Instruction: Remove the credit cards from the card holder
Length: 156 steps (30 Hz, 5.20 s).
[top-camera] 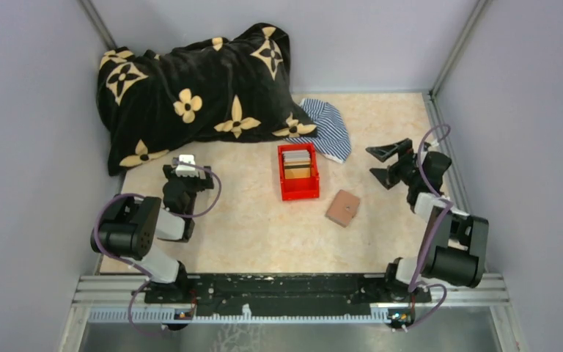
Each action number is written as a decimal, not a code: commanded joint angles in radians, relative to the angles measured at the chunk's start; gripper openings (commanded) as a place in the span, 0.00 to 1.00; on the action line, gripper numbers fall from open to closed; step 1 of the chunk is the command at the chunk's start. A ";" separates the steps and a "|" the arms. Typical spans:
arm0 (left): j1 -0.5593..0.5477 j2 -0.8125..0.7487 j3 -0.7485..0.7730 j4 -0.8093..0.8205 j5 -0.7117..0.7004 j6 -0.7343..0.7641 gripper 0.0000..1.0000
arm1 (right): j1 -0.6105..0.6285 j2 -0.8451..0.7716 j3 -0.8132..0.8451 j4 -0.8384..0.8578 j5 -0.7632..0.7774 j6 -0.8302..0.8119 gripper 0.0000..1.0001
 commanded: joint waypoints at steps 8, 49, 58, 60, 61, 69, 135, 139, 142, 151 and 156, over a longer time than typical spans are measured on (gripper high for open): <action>0.012 0.007 0.015 0.006 0.024 -0.015 0.99 | 0.310 -0.266 0.497 -0.854 0.900 -0.676 0.99; -0.609 -0.154 0.648 -1.011 0.012 -0.325 0.94 | 0.619 0.317 0.653 -0.813 0.857 -0.615 0.06; -0.611 -0.207 0.606 -1.033 0.004 -0.340 0.94 | 0.727 0.432 0.657 -0.750 0.829 -0.583 0.03; -0.611 -0.207 0.607 -1.033 0.012 -0.340 0.94 | 0.728 0.466 0.673 -0.743 0.841 -0.586 0.02; -0.611 -0.205 0.608 -1.033 0.014 -0.339 0.94 | 0.728 0.480 0.686 -0.741 0.844 -0.592 0.02; -0.611 -0.198 0.605 -1.040 0.015 -0.339 0.94 | 0.753 0.569 0.793 -0.768 0.811 -0.598 0.02; -0.865 -0.152 0.592 -1.144 0.026 -0.354 0.91 | 0.818 0.010 0.137 -0.762 0.752 -0.457 0.02; -0.868 -0.160 0.542 -1.068 0.158 -0.454 0.98 | 0.823 -0.047 0.143 -0.779 0.819 -0.459 0.13; -0.872 -0.143 0.532 -1.008 0.238 -0.518 0.99 | 0.812 -0.117 0.181 -0.827 0.898 -0.474 0.22; -0.885 -0.132 0.545 -0.980 0.232 -0.508 0.97 | 0.573 -0.163 0.110 -0.881 0.822 -0.561 0.00; -0.884 -0.153 0.542 -0.985 0.184 -0.504 0.97 | 0.596 -0.207 0.005 -0.884 0.774 -0.546 0.00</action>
